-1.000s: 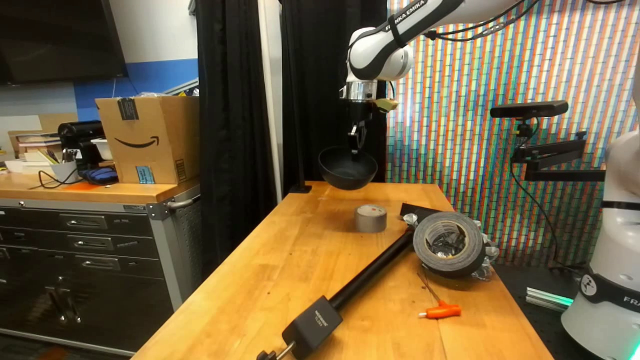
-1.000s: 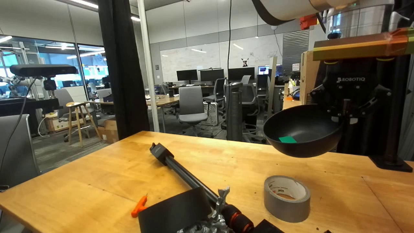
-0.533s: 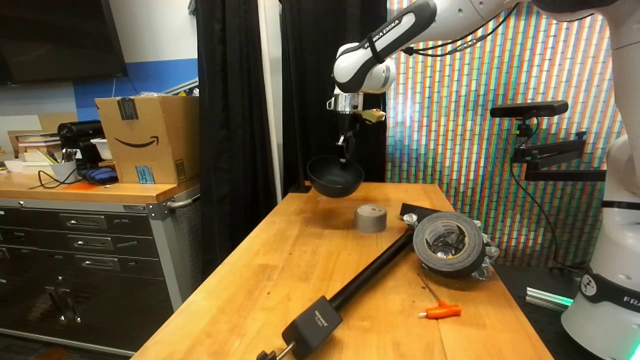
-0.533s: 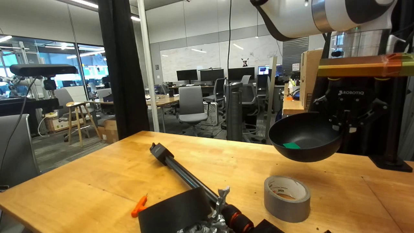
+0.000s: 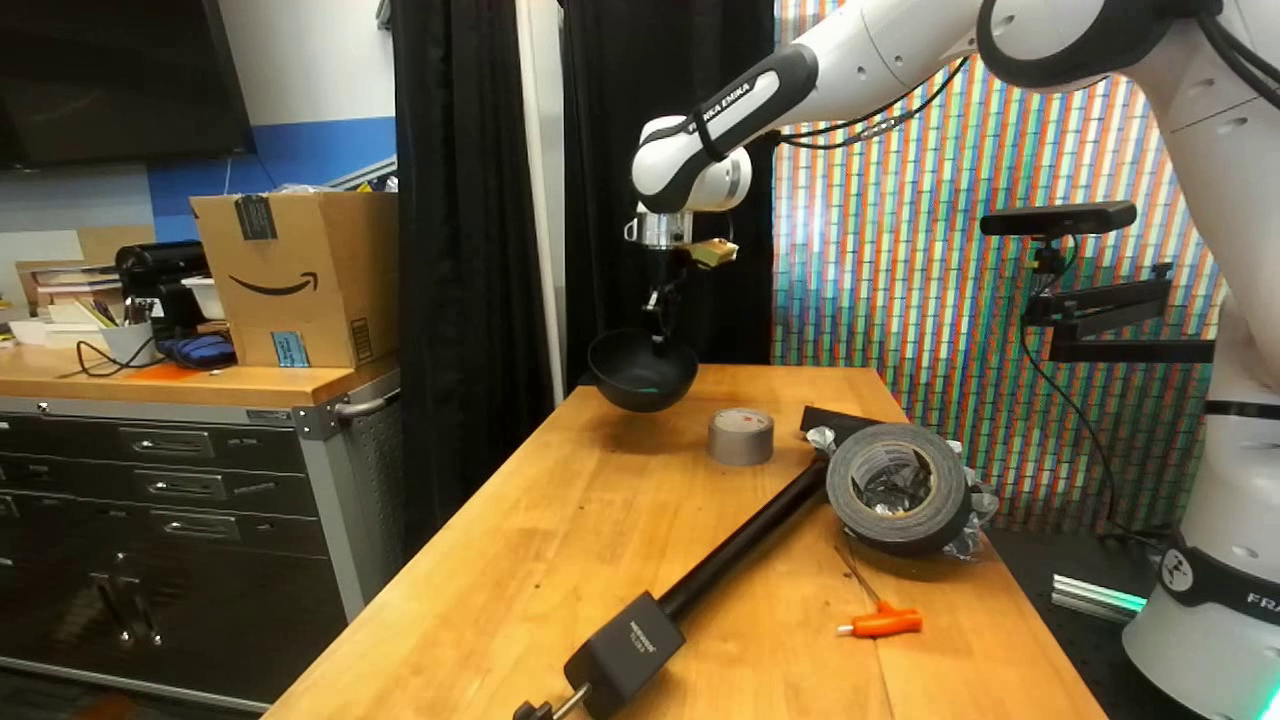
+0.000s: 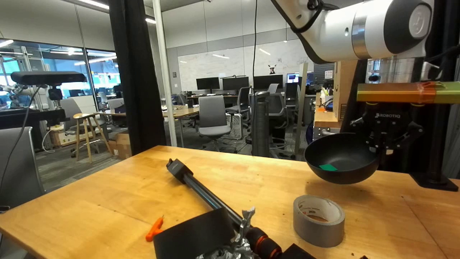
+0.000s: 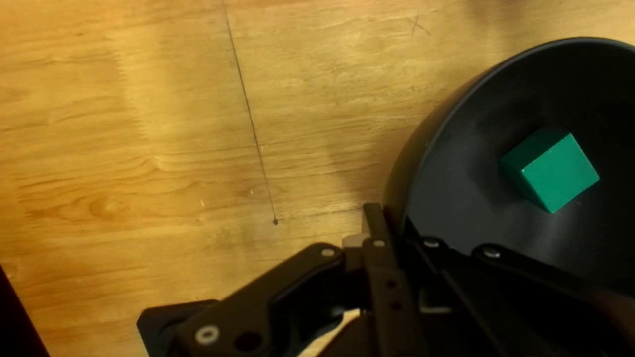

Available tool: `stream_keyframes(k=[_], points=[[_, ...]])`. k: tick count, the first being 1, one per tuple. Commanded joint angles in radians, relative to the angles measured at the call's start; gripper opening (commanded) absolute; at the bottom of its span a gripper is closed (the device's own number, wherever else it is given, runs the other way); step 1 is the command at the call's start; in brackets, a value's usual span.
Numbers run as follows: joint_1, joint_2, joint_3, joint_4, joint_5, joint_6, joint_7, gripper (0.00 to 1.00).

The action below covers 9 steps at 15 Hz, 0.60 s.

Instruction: Move the bowl to the right

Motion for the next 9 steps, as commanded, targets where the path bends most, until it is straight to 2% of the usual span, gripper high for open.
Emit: stream_keyframes(k=[1, 9], points=[[-0.045, 0.097, 0.034, 0.152, 0.024, -0.066, -0.014, 0.06], [-0.089, 0.268, 0.074, 0.363, 0.022, -0.184, 0.008, 0.06]])
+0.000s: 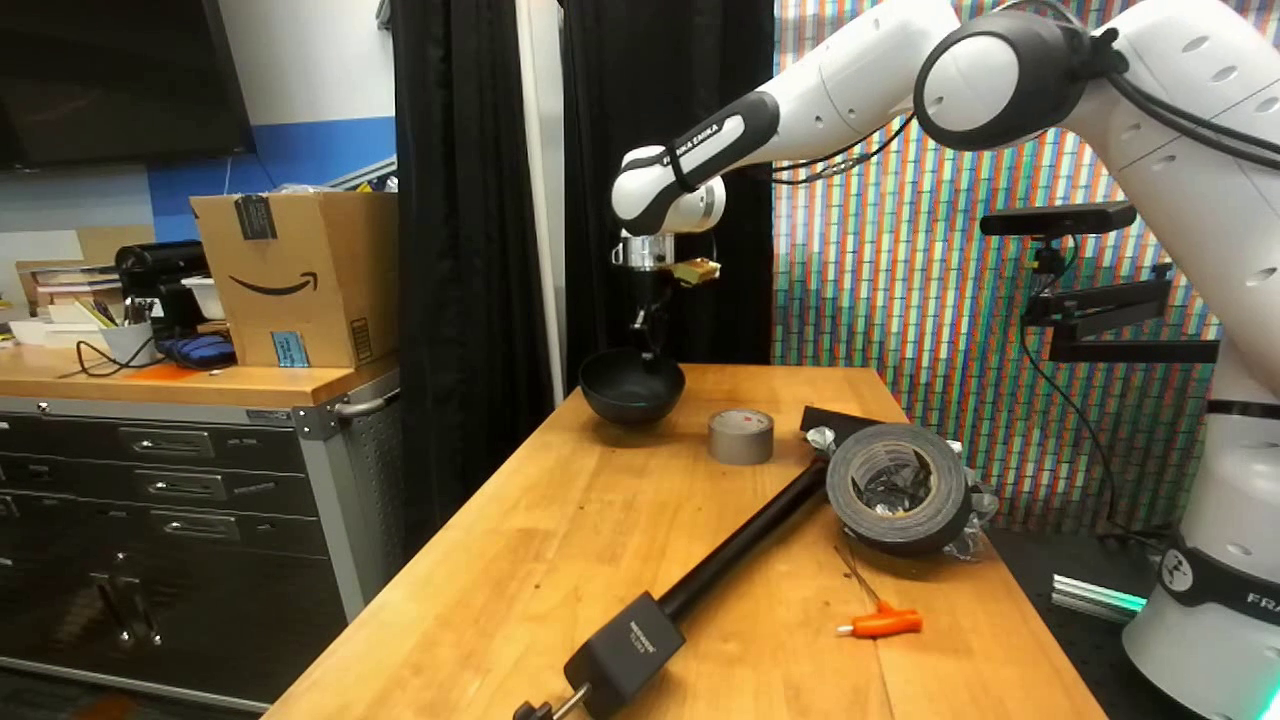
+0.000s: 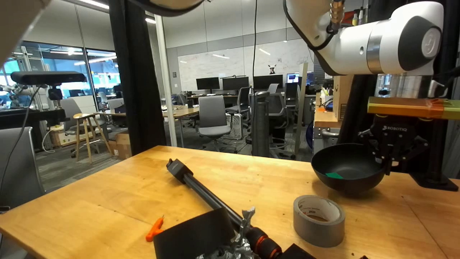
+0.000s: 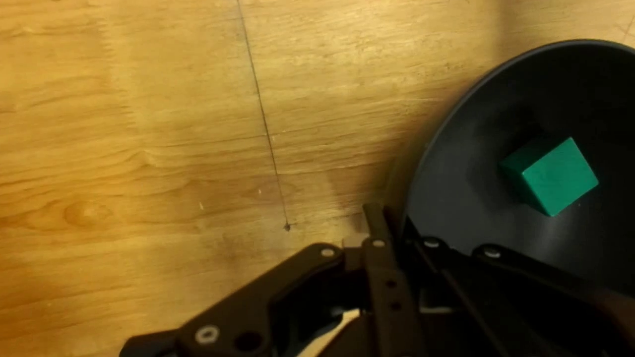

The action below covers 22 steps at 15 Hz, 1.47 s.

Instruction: Move the bowl to the right

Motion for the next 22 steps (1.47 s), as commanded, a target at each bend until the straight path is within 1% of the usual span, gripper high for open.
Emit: stream_keyframes(k=[1, 3, 4, 5, 6, 7, 8, 9, 22], points=[[-0.028, 0.104, 0.028, 0.165, 0.022, -0.092, 0.008, 0.06], [-0.032, 0.142, 0.035, 0.214, 0.02, -0.125, 0.011, 0.07], [-0.032, 0.158, 0.037, 0.237, 0.016, -0.142, 0.014, 0.12], [-0.013, 0.101, 0.018, 0.127, 0.0, -0.08, 0.004, 0.32], [-0.014, 0.111, 0.018, 0.136, 0.0, -0.083, 0.004, 0.11], [-0.013, 0.113, 0.018, 0.131, 0.0, -0.082, 0.004, 0.18], [-0.013, 0.113, 0.018, 0.129, 0.0, -0.082, 0.004, 0.27], [-0.013, 0.113, 0.017, 0.13, 0.0, -0.082, 0.004, 0.32], [-0.013, 0.113, 0.017, 0.13, 0.0, -0.082, 0.004, 0.32]])
